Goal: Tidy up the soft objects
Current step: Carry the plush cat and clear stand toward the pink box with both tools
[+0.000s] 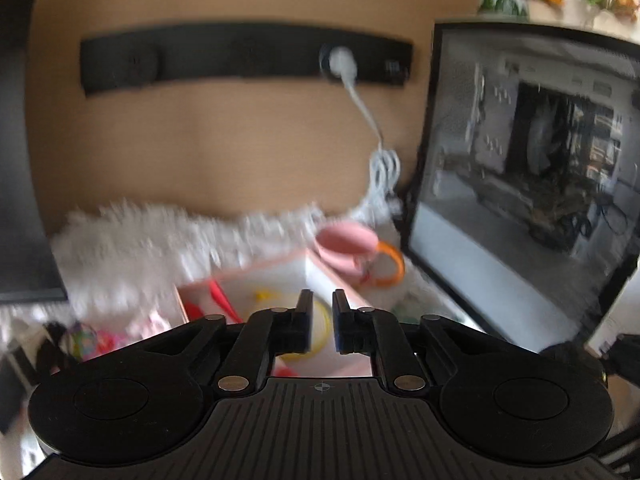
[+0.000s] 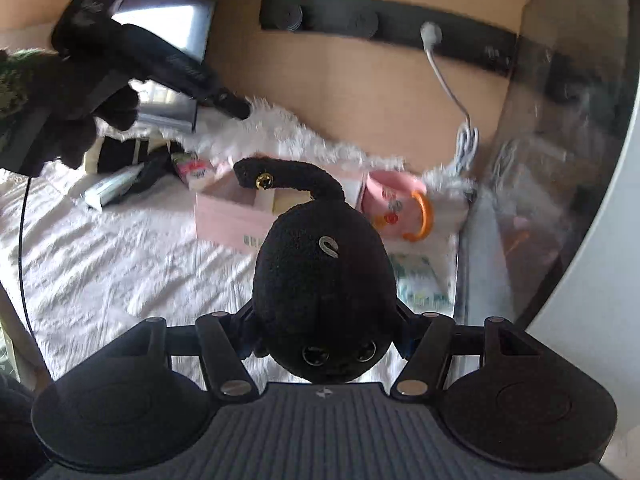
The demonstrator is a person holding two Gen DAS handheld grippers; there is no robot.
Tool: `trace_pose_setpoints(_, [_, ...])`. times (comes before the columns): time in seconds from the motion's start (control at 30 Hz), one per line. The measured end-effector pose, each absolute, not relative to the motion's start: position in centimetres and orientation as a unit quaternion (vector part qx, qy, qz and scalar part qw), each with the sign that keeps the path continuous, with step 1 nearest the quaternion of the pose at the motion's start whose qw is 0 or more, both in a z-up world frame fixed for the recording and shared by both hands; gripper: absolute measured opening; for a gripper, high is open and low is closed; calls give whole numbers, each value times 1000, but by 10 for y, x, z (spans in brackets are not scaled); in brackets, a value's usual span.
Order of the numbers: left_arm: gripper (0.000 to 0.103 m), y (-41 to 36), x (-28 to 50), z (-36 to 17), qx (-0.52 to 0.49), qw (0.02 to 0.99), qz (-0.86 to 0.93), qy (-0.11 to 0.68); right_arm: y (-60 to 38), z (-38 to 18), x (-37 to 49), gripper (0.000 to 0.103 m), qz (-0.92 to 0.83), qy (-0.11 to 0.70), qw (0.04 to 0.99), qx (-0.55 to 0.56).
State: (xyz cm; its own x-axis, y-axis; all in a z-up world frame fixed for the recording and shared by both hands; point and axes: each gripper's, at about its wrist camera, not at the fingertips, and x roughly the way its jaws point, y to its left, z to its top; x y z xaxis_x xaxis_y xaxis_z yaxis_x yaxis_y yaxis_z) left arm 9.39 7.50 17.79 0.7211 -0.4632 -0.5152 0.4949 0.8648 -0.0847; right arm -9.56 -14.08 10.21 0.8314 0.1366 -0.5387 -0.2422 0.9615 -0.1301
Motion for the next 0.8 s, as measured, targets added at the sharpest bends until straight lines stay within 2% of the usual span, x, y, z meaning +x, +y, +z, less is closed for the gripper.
trace_pose_setpoints(0.2, [14,91,66,116,71,867,-334,364,-140,82,-90,63,108,312,941,-76])
trace_pose_setpoints(0.37, [14,119,23,73,106,809,-378,438,-124,70,-76,63,129,330,930,-101])
trace_pose_setpoints(0.5, [14,127,0,40,93,775,-355,514,-118,67,-64,63,133,337,926,-109])
trace_pose_setpoints(0.6, [14,118,-2,30,60,788,-341,510,-117,66,-57,63,130,338,926,-110])
trace_pose_setpoints(0.73, [14,103,6,30,-52,805,-346,480,-119,60,-51,63,117,351,923,-105])
trace_pose_setpoints(0.8, [15,94,3,34,-43,811,-348,468,-120,55,-53,63,117,356,921,-105])
